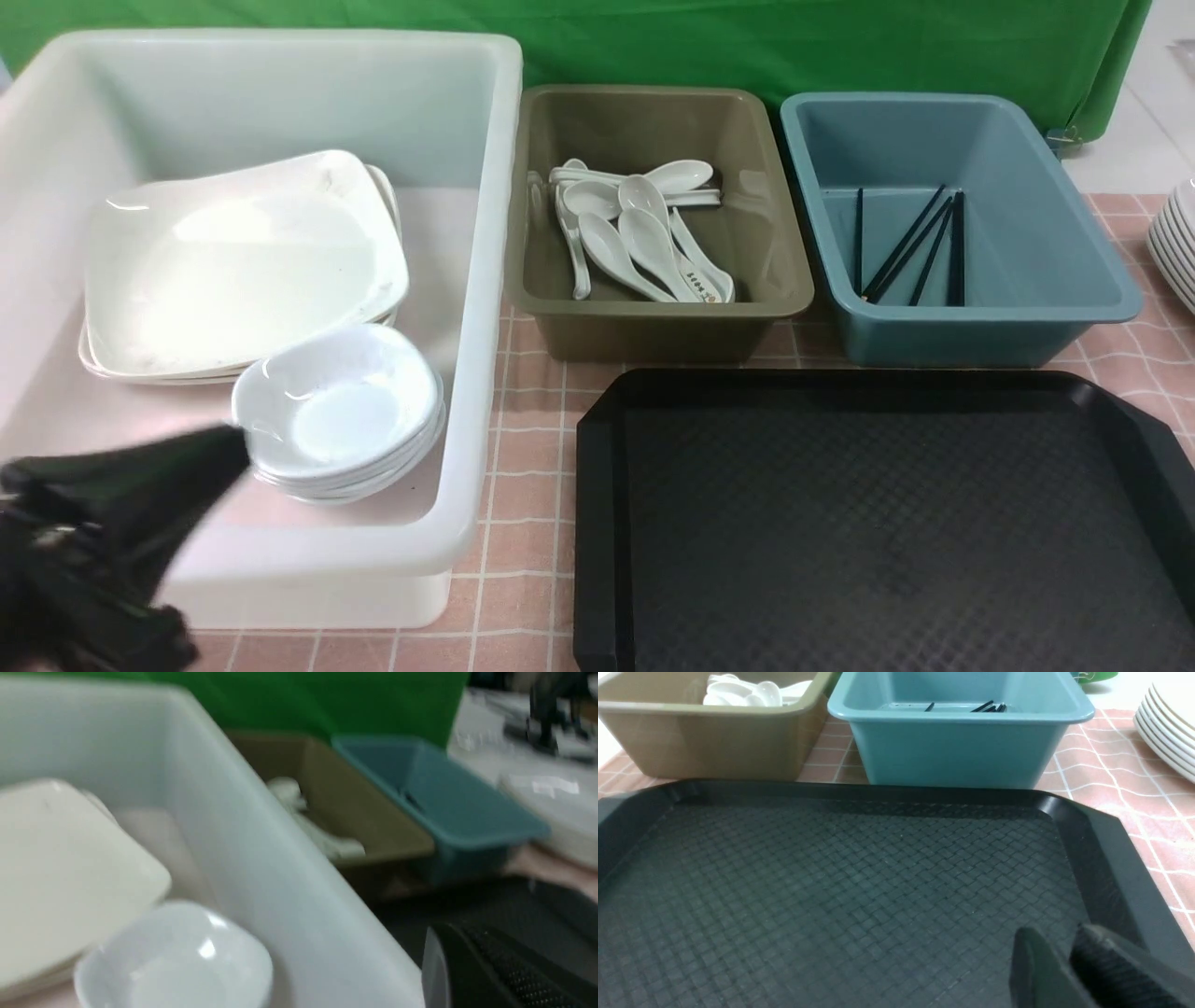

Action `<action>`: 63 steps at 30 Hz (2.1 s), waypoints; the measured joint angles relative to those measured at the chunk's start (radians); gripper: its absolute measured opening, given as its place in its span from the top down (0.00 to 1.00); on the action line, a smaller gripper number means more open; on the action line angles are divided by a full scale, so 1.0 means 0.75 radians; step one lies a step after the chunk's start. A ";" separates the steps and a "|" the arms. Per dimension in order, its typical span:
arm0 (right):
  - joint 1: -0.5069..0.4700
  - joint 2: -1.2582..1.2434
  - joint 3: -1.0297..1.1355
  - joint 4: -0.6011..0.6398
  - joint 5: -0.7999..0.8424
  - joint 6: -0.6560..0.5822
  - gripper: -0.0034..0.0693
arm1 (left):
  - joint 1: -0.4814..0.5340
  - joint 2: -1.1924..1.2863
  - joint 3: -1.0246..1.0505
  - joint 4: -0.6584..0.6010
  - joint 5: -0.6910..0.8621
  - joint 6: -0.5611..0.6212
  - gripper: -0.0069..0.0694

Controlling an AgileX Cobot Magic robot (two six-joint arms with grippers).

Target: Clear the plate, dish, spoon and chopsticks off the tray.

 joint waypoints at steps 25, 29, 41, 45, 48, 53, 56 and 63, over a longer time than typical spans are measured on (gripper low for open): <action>0.000 0.000 0.001 0.000 0.000 0.000 0.63 | 0.017 -0.164 0.378 0.051 -0.349 -0.009 0.91; 0.000 0.000 0.001 0.000 0.000 0.000 0.63 | 0.122 -0.291 0.378 0.176 -0.252 -0.064 0.91; 0.000 0.000 0.001 0.000 0.000 0.000 0.62 | 0.416 -0.585 0.408 0.509 0.040 -0.189 0.91; 0.000 0.000 0.001 0.000 0.000 0.000 0.62 | 0.416 -0.588 0.408 0.520 0.138 -0.189 0.91; 0.000 0.000 0.001 0.000 0.000 0.000 0.62 | 0.416 -0.588 0.408 0.520 0.198 -0.189 0.91; 0.000 0.000 0.001 0.000 0.000 0.000 0.62 | 0.416 -0.588 0.408 0.520 0.233 -0.189 0.91; 0.000 0.000 0.001 0.000 0.000 0.000 0.62 | 0.416 -0.588 0.408 0.515 0.245 -0.189 0.91; 0.000 0.000 0.001 0.000 0.000 0.000 0.62 | 0.442 -0.588 0.408 0.494 0.267 -0.199 0.91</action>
